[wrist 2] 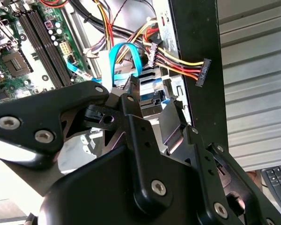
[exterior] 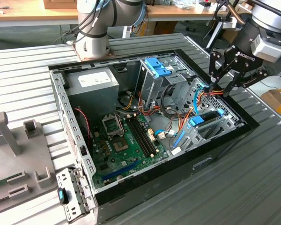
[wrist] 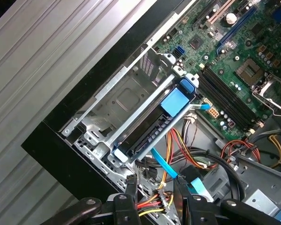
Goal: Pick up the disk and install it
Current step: 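Insert the first disk wire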
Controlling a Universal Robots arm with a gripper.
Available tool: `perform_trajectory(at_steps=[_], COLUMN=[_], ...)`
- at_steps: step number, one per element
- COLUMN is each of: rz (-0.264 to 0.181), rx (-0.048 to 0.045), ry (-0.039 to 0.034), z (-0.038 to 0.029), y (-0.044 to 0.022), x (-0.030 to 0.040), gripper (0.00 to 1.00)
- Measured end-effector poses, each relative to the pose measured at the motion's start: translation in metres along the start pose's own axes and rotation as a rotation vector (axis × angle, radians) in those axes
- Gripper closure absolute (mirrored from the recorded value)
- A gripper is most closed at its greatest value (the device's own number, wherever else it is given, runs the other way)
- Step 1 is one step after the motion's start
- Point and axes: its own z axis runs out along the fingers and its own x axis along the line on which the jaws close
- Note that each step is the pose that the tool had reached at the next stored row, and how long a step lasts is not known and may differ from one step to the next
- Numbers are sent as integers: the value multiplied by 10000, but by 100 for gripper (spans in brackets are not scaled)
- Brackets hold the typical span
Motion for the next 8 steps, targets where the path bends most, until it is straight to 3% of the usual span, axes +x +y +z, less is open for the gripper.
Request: perform_trajectory(at_steps=[8], rz=[-509], rx=[-12], ry=[2], z=[2], y=[-180], x=[143], gripper=[56])
